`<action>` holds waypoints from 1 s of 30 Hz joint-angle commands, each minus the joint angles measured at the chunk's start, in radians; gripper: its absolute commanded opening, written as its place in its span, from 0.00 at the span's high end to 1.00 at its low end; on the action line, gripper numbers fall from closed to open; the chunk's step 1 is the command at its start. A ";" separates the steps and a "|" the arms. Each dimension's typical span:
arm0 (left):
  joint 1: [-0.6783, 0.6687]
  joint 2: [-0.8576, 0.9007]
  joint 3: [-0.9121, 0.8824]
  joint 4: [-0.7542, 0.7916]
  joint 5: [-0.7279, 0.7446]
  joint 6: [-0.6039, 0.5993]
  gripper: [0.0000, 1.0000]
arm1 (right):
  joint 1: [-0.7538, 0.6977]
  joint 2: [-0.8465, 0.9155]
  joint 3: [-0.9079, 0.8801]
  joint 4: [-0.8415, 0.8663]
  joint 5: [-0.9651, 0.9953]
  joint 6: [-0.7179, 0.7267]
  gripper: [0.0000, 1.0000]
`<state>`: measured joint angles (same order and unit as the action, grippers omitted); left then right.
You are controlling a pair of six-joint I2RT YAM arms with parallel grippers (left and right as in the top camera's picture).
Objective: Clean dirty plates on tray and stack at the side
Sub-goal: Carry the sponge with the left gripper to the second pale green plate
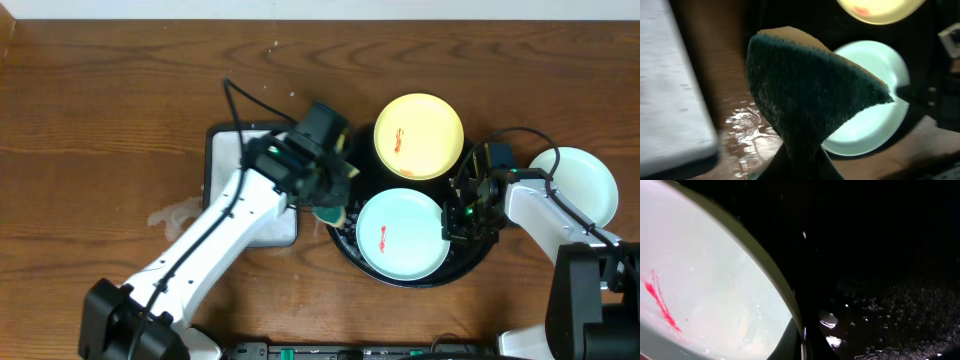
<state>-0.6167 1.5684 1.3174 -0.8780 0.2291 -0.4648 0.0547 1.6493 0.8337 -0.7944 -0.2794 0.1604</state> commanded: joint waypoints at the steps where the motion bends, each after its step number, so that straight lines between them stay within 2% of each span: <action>1: -0.060 0.033 -0.005 0.048 0.015 -0.085 0.92 | -0.002 0.022 -0.007 0.023 0.029 0.043 0.99; 9: -0.179 0.165 -0.005 0.156 0.048 -0.230 0.93 | 0.006 0.022 -0.007 0.030 0.067 0.097 0.99; 14: -0.241 0.292 -0.005 0.266 0.155 -0.256 0.93 | 0.006 0.022 -0.007 0.018 0.066 0.097 0.99; 22: -0.265 0.475 -0.005 0.299 0.144 -0.253 0.93 | 0.006 0.022 -0.007 0.016 0.066 0.097 0.99; 25: -0.264 0.510 -0.005 0.239 0.018 -0.247 0.92 | 0.006 0.022 -0.007 0.016 0.066 0.097 0.99; 30: -0.264 0.515 -0.004 0.087 -0.424 -0.247 0.93 | 0.006 0.022 -0.007 0.013 0.065 0.097 0.99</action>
<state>-0.8997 2.0144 1.3659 -0.7044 0.2260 -0.7071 0.0605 1.6493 0.8337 -0.7929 -0.2810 0.2276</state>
